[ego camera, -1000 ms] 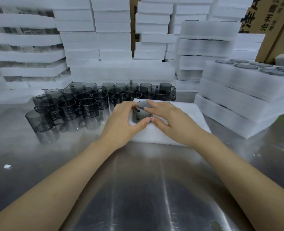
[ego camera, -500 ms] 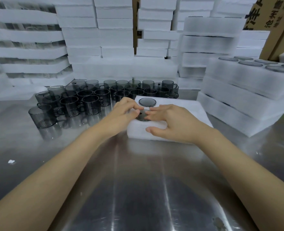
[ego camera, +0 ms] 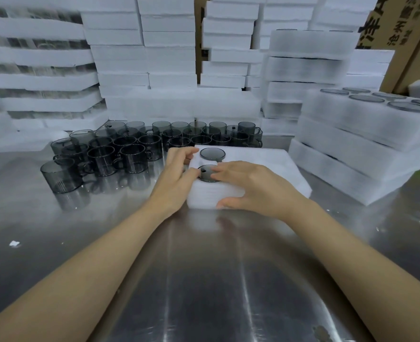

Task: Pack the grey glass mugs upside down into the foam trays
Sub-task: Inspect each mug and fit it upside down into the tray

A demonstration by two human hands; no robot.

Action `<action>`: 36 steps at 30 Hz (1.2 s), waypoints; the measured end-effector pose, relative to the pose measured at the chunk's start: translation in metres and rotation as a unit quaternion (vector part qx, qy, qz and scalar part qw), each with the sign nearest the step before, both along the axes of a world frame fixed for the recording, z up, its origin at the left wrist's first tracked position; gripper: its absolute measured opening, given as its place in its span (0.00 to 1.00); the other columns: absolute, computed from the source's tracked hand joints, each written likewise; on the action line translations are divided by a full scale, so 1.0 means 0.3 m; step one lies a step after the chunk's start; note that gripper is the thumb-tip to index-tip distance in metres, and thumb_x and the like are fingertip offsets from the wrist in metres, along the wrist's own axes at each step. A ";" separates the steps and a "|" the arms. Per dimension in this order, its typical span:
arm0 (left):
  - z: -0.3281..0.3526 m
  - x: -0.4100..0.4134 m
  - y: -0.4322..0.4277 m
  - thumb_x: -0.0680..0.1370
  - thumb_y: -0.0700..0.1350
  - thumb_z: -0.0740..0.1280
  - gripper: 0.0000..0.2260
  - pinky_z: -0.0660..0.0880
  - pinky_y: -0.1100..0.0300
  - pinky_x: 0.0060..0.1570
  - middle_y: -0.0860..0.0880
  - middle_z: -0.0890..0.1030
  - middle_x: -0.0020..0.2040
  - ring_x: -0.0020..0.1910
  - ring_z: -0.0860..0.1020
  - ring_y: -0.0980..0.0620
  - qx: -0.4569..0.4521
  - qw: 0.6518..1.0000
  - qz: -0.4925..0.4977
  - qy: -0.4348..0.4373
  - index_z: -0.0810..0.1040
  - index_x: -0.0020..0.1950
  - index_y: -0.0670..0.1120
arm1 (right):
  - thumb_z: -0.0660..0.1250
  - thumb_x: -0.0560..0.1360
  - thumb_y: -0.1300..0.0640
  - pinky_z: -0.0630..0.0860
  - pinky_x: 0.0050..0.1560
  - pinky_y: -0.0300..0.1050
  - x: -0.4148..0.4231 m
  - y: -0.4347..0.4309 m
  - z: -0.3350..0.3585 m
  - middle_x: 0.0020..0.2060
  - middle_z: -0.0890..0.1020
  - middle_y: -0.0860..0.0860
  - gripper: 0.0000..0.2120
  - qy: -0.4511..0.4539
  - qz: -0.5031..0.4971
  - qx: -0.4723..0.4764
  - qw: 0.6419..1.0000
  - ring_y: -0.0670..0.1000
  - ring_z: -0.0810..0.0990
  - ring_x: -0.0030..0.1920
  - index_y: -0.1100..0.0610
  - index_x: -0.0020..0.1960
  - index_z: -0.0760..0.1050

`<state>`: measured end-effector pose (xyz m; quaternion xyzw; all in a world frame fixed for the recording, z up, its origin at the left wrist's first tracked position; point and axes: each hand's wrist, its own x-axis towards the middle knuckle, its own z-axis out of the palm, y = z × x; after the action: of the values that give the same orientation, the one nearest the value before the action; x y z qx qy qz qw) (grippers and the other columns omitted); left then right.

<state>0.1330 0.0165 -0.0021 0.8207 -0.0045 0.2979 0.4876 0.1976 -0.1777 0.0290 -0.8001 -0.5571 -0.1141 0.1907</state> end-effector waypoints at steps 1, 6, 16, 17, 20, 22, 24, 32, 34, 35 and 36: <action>0.003 -0.002 0.005 0.73 0.42 0.57 0.15 0.67 0.73 0.53 0.53 0.73 0.55 0.53 0.74 0.65 -0.023 0.999 0.012 -0.023 0.74 0.57 0.49 | 0.73 0.71 0.46 0.70 0.66 0.47 0.002 -0.003 -0.003 0.67 0.74 0.46 0.27 0.003 0.001 0.021 1.000 0.47 0.71 0.67 0.51 0.68 0.74; 0.015 -0.018 0.096 0.74 0.35 0.59 0.12 0.73 0.58 0.42 0.50 0.76 0.53 0.36 0.75 0.58 0.006 0.964 0.255 -0.077 0.76 0.49 0.48 | 0.76 0.69 0.51 0.77 0.53 0.51 0.000 0.002 -0.007 0.54 0.80 0.50 0.20 -0.021 0.028 0.096 0.995 0.51 0.79 0.53 0.57 0.58 0.81; -0.016 -0.012 0.180 0.76 0.39 0.61 0.19 0.72 0.53 0.56 0.46 0.70 0.68 0.48 0.78 0.42 0.098 0.947 0.294 0.087 0.72 0.67 0.43 | 0.71 0.74 0.61 0.78 0.48 0.53 -0.010 0.000 -0.011 0.46 0.84 0.50 0.07 -0.003 0.051 0.151 0.987 0.51 0.81 0.48 0.58 0.52 0.84; -0.017 -0.011 0.176 0.76 0.39 0.61 0.18 0.72 0.52 0.55 0.46 0.70 0.67 0.48 0.77 0.42 0.100 0.947 0.291 0.088 0.73 0.66 0.43 | 0.70 0.74 0.62 0.78 0.49 0.50 -0.016 -0.002 -0.008 0.45 0.84 0.49 0.06 0.027 0.052 0.179 0.982 0.49 0.82 0.48 0.59 0.49 0.84; -0.016 -0.014 0.172 0.76 0.41 0.61 0.17 0.73 0.52 0.51 0.49 0.71 0.64 0.49 0.77 0.45 0.118 0.941 0.305 0.088 0.74 0.65 0.47 | 0.67 0.74 0.64 0.76 0.49 0.38 -0.031 0.001 0.006 0.41 0.85 0.47 0.07 0.127 0.029 0.286 0.949 0.45 0.82 0.44 0.57 0.45 0.83; -0.012 -0.017 0.164 0.76 0.43 0.62 0.16 0.72 0.53 0.49 0.51 0.74 0.62 0.51 0.77 0.46 0.135 0.934 0.321 0.083 0.74 0.64 0.49 | 0.65 0.76 0.65 0.77 0.47 0.38 -0.027 0.004 0.020 0.39 0.84 0.45 0.09 0.211 0.002 0.364 0.907 0.45 0.82 0.43 0.53 0.45 0.82; -0.006 -0.020 0.148 0.76 0.44 0.62 0.14 0.72 0.54 0.48 0.53 0.76 0.58 0.50 0.77 0.48 0.143 0.932 0.326 0.073 0.76 0.61 0.51 | 0.64 0.77 0.65 0.77 0.45 0.40 -0.015 0.001 0.038 0.36 0.84 0.45 0.10 0.285 -0.014 0.431 0.856 0.46 0.82 0.42 0.53 0.46 0.81; 0.010 -0.017 0.065 0.75 0.55 0.66 0.06 0.63 0.66 0.33 0.59 0.76 0.51 0.43 0.75 0.58 0.189 0.938 0.290 0.000 0.78 0.51 0.57 | 0.60 0.79 0.66 0.76 0.42 0.39 0.018 -0.009 0.055 0.32 0.83 0.48 0.12 0.370 -0.026 0.448 0.813 0.49 0.82 0.39 0.56 0.46 0.80; 0.003 -0.009 0.066 0.75 0.53 0.68 0.13 0.67 0.62 0.36 0.56 0.72 0.54 0.49 0.74 0.56 0.188 0.939 0.287 -0.005 0.77 0.58 0.53 | 0.60 0.79 0.66 0.76 0.41 0.39 0.018 -0.007 0.057 0.31 0.82 0.49 0.12 0.378 -0.031 0.444 0.812 0.49 0.82 0.38 0.56 0.45 0.80; 0.000 -0.005 0.070 0.75 0.52 0.68 0.16 0.70 0.60 0.42 0.53 0.70 0.56 0.54 0.72 0.54 0.187 0.942 0.280 -0.004 0.76 0.61 0.51 | 0.60 0.79 0.66 0.76 0.41 0.39 0.018 -0.008 0.059 0.31 0.82 0.49 0.12 0.384 -0.031 0.440 0.811 0.49 0.81 0.38 0.56 0.45 0.80; -0.004 -0.003 0.074 0.74 0.50 0.69 0.19 0.72 0.57 0.50 0.51 0.69 0.58 0.59 0.70 0.52 0.183 0.945 0.270 -0.002 0.74 0.64 0.49 | 0.60 0.79 0.66 0.76 0.41 0.39 0.017 -0.009 0.062 0.31 0.82 0.49 0.12 0.390 -0.031 0.434 0.811 0.49 0.81 0.38 0.56 0.46 0.80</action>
<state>0.1322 0.0387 -0.0032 0.8658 0.1621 0.4138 0.2300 0.2028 -0.1803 0.0475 -0.6281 -0.3035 -0.0277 0.7159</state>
